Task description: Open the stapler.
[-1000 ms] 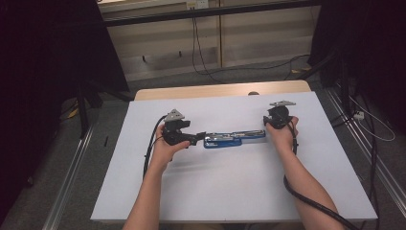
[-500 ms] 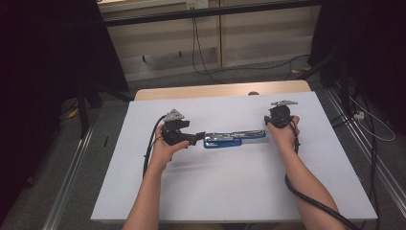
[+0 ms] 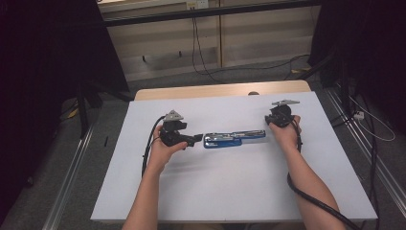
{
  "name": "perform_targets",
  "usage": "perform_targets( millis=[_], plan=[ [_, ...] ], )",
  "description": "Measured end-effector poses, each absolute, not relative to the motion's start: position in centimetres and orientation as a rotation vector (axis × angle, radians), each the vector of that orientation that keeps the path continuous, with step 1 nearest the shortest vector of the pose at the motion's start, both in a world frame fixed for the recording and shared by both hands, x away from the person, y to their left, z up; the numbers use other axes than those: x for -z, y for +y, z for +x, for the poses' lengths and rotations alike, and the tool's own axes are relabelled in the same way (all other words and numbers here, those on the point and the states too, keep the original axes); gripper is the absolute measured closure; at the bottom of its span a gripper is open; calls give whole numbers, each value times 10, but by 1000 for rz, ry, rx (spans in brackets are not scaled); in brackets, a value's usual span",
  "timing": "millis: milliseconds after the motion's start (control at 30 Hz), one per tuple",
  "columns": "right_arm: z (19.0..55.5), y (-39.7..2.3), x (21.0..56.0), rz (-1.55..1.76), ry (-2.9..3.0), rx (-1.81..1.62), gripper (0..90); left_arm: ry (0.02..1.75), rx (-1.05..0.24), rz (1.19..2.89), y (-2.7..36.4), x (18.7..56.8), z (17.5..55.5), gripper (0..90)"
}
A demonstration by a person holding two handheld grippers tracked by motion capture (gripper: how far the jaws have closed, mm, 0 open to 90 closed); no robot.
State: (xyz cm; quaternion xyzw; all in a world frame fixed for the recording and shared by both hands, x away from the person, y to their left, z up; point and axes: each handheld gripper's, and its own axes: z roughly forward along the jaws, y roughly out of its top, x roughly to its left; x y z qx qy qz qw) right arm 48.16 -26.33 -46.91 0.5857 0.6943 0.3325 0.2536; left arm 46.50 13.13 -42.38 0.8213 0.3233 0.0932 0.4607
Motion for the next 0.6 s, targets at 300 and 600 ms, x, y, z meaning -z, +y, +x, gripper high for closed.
perform_targets(
  millis=[300,600],
  plan=[
    [474,-264,464,1552,1955,-951,794,792,-224,1997,133,419,462,89],
    [466,-263,448,1484,2005,-1032,794,785,-211,1991,136,417,457,67]
  ],
)
